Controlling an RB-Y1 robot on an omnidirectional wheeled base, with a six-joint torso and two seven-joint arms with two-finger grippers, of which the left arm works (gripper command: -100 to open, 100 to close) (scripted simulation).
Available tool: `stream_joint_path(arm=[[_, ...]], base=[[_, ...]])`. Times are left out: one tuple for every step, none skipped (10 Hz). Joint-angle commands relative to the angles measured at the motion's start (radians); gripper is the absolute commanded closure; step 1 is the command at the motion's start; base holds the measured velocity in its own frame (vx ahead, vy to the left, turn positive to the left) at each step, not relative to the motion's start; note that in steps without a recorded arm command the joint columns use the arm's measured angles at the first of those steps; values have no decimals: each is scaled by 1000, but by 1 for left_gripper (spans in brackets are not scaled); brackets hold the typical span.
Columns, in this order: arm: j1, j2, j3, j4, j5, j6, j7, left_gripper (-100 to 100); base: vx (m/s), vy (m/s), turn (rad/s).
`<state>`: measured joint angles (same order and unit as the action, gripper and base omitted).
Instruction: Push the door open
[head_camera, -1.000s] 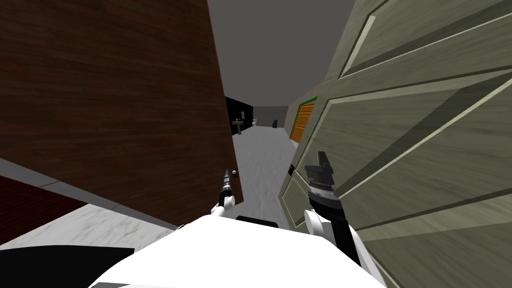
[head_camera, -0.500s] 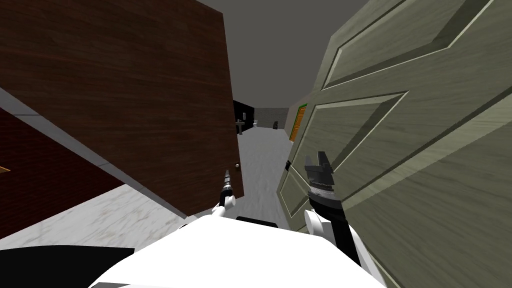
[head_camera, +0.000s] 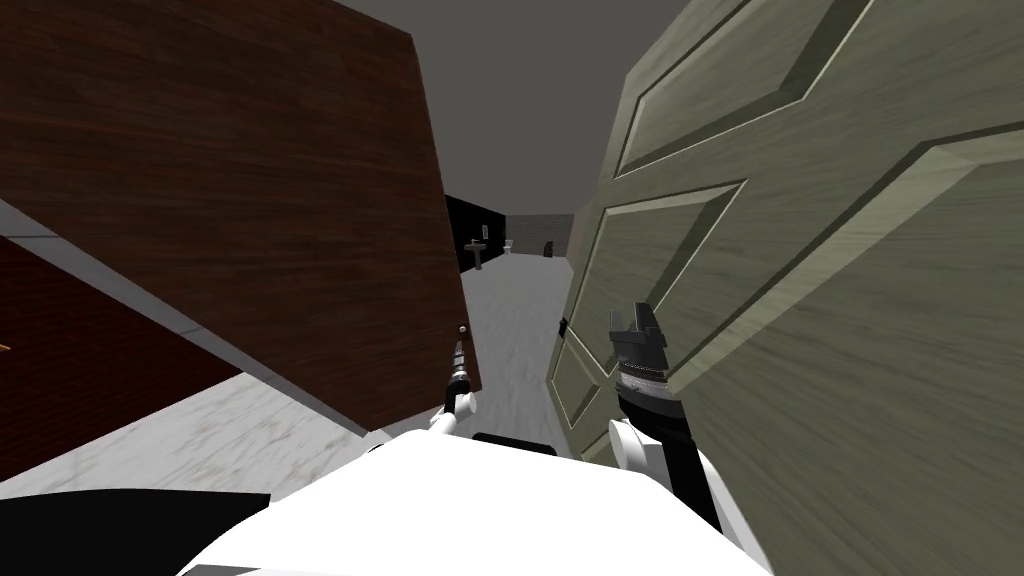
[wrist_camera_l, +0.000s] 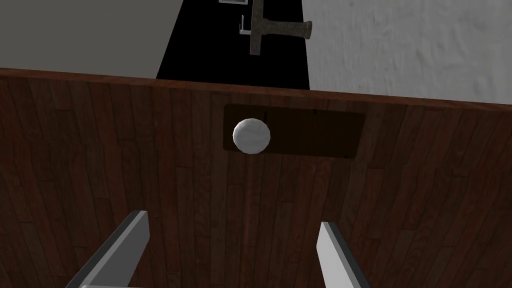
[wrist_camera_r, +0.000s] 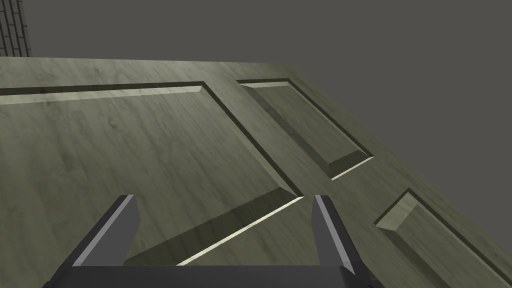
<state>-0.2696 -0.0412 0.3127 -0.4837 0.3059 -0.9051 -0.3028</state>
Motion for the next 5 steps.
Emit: stream_joint_path(arm=[[0,16,0,0,0,-1,-1,-100],[0,22,0,1,0,-1,-1,-100],[0,35,1,1,0,-2,-1,-100],[0,48,1,1,1,-3,-2,-100],[0,48,1,1,1,-3,-2,-100]], base=[[-14,105,80],[-14,170,29],[27,194,19],[57,219,25],[51,128,-1]])
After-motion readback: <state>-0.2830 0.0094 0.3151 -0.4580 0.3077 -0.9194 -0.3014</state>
